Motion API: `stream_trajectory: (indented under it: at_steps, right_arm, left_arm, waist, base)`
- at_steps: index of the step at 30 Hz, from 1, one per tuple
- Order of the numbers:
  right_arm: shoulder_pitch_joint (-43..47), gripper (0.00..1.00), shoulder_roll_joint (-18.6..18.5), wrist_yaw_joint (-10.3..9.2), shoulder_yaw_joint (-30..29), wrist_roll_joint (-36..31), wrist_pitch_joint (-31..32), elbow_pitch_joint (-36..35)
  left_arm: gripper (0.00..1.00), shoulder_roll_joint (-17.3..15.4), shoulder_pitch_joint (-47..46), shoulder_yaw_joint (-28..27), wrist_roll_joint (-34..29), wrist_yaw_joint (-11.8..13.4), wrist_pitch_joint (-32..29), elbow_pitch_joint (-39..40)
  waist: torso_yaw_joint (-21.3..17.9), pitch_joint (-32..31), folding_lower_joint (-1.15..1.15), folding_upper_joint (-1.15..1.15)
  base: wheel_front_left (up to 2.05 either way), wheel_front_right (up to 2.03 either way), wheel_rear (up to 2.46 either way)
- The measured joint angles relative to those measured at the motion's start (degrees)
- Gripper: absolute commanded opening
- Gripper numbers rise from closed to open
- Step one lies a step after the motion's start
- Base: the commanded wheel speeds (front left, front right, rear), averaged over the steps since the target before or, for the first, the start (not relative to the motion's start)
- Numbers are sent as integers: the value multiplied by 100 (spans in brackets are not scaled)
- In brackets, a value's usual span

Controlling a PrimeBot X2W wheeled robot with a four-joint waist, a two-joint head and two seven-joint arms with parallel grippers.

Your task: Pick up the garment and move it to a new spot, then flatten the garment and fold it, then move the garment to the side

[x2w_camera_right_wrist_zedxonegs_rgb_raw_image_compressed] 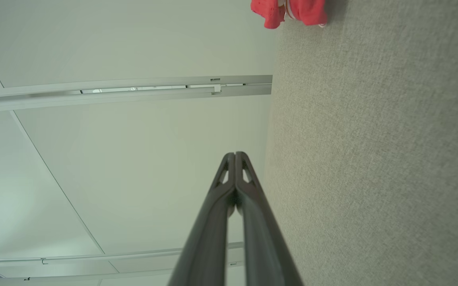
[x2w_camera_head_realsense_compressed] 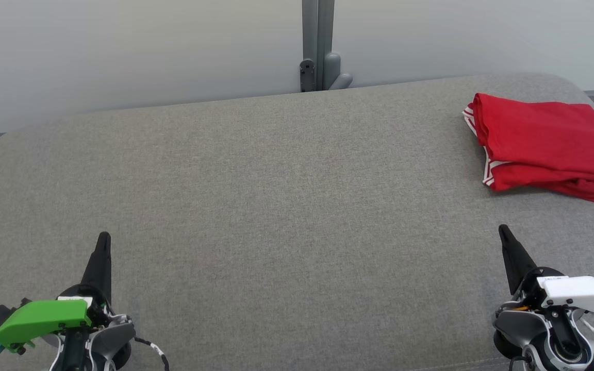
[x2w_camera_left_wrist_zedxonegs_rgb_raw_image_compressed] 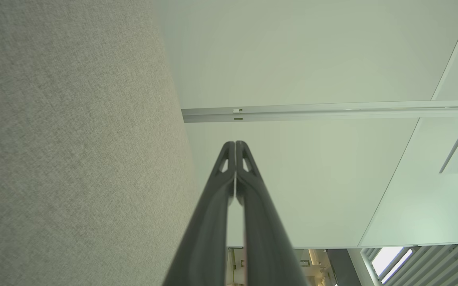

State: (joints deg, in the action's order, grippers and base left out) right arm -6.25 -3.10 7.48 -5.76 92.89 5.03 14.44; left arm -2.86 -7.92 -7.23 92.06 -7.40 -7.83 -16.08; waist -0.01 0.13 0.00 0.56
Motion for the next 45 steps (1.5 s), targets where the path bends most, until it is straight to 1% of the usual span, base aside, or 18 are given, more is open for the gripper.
stream_trajectory:
  at_steps: [45]
  right_arm:
    - [-1,0,9,0,-16,-21,19,0]
  left_arm:
    - [0,0,-1,0,0,0,0,0]
  waist:
    - [0,0,0,0]
  base:
    - [0,0,0]
